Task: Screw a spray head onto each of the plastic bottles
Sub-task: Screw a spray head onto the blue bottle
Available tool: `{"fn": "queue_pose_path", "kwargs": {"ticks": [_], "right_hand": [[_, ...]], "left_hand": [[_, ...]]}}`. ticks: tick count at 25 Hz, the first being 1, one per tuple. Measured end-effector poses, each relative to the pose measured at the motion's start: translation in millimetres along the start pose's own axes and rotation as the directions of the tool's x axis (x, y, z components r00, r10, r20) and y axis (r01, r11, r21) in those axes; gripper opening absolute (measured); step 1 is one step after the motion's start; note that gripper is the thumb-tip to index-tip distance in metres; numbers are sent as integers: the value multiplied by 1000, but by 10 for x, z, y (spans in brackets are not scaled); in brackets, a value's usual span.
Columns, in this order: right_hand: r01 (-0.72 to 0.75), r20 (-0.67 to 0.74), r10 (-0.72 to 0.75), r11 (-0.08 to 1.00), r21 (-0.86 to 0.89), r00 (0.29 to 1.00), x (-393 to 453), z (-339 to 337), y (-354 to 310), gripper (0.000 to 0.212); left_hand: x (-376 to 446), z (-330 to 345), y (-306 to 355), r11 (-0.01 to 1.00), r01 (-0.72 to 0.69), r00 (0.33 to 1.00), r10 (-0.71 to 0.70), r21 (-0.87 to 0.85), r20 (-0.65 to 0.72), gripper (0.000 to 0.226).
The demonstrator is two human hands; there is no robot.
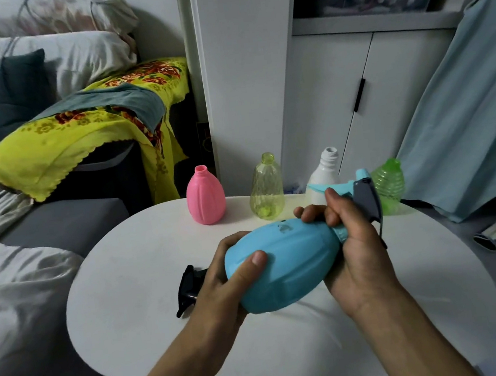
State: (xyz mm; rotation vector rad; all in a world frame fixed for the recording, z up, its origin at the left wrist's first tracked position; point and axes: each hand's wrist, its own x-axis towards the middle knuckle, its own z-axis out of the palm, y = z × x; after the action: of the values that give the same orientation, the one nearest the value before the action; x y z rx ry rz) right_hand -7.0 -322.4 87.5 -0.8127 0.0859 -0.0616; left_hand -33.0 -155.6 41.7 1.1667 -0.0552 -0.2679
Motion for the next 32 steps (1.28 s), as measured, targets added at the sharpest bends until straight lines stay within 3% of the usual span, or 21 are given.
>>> {"fn": "queue_pose_path", "kwargs": {"ticks": [3,9,11,12,13,14,16,18,19,22,25,29,31,32], "right_hand": [[-23,12,24,1000,-12,1000,-7,10,30,37],[-69,-135,66,997,-18,989,25,-29,52,48],[-79,-172,75,997,-16,982,32,-46,71,48],[-65,-205,56,997,-37,977,34,-47,70,48],[-31,-245,7,995,-95,970,47,-61,81,47],[-3,-271,-51,981,-194,961,50,-59,97,44],[4,-270,-115,925,-379,956,16,-18,189,29],[-44,-217,-76,864,-502,973,-41,52,343,41],[-59,-164,-38,835,-547,986,-62,86,412,40],[-14,70,70,801,-599,995,-142,183,513,41],[-15,83,99,722,-692,992,-162,163,570,55],[-50,135,186,745,-665,973,-182,177,587,21],[69,249,199,636,-769,948,-214,175,611,6],[186,317,169,528,-829,933,-248,178,622,2]], "left_hand": [[25,-35,8,998,56,998,-56,-42,20,72],[30,-20,-65,1000,-10,1000,10,-9,23,71],[37,-40,-60,999,-14,1000,13,46,19,63],[33,-49,-51,988,-39,999,39,151,1,61],[19,-54,-37,940,-80,996,90,331,-15,63],[1,-45,-19,830,-140,986,167,540,-2,71],[-31,17,-55,491,-281,942,307,825,139,94],[-34,65,-196,234,-381,871,415,894,263,107],[-23,58,-241,210,-388,845,470,897,255,105],[45,-109,-211,402,-302,846,530,865,49,90],[168,-479,95,385,-237,796,603,892,-48,89],[589,-1157,598,600,-149,708,620,786,-339,83],[827,-1496,639,635,-117,672,617,764,-409,81],[924,-1621,616,656,-107,656,611,747,-443,80]]}}
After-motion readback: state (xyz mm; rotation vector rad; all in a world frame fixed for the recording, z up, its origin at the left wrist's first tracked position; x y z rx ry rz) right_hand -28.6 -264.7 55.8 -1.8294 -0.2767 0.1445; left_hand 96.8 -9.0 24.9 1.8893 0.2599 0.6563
